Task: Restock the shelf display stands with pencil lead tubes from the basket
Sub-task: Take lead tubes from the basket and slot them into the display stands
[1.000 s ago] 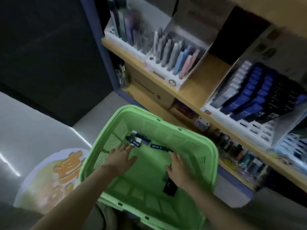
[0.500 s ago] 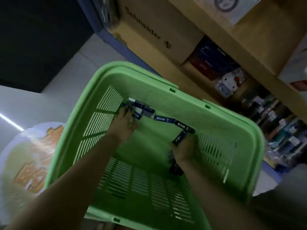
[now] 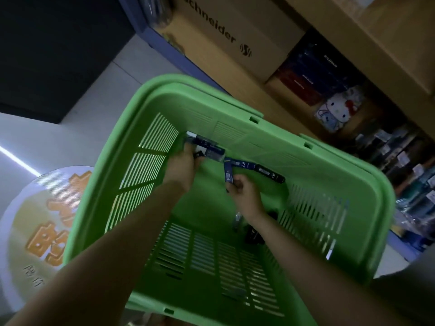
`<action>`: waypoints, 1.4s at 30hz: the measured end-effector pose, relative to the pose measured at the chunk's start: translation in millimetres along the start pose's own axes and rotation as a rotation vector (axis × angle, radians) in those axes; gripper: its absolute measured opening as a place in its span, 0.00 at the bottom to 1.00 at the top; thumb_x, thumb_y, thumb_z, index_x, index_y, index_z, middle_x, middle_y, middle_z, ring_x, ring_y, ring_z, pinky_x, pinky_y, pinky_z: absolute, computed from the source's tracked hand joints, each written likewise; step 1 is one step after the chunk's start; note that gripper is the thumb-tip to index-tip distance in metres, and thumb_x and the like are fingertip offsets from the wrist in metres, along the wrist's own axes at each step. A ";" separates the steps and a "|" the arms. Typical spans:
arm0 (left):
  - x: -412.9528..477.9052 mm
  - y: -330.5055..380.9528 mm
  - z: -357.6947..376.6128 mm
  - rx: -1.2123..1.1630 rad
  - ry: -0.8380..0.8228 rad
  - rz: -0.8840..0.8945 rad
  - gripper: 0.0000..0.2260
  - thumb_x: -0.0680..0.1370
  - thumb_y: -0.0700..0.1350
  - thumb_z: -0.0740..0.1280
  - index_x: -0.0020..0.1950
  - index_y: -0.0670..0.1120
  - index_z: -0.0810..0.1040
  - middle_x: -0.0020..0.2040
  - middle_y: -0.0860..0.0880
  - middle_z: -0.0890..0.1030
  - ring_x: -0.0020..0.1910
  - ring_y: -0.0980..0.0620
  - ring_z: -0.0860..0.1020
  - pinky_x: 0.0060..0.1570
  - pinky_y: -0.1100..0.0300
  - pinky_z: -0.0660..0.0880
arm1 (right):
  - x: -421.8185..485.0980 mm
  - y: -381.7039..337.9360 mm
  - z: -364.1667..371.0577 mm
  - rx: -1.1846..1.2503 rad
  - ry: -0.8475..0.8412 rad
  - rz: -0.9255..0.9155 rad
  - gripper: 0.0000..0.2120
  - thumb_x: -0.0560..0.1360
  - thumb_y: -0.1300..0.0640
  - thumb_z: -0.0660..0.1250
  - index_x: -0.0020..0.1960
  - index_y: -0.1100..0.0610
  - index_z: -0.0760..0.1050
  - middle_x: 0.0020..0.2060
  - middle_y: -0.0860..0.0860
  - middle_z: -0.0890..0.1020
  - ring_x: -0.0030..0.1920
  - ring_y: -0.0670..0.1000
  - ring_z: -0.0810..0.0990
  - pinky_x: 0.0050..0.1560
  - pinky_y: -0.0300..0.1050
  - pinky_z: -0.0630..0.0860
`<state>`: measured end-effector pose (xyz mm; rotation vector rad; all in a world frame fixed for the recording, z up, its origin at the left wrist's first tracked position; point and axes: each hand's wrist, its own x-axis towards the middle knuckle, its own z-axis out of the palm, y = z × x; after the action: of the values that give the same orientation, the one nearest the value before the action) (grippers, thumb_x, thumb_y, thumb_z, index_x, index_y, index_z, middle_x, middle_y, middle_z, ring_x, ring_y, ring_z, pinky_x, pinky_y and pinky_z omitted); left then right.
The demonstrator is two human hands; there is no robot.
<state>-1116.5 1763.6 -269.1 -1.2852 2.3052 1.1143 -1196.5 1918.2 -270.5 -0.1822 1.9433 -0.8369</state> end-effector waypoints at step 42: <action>-128.6 9.3 -70.0 -0.896 0.009 -0.392 0.12 0.81 0.49 0.60 0.41 0.44 0.68 0.29 0.49 0.66 0.25 0.53 0.71 0.28 0.65 0.76 | 10.2 -23.0 44.5 -0.991 -0.003 -0.176 0.17 0.80 0.59 0.59 0.65 0.66 0.64 0.62 0.63 0.71 0.61 0.61 0.72 0.60 0.51 0.69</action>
<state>-1042.5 1792.4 -145.6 -1.8958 1.4284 2.0591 -1169.8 1875.1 -276.4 -0.9392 2.2043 0.0954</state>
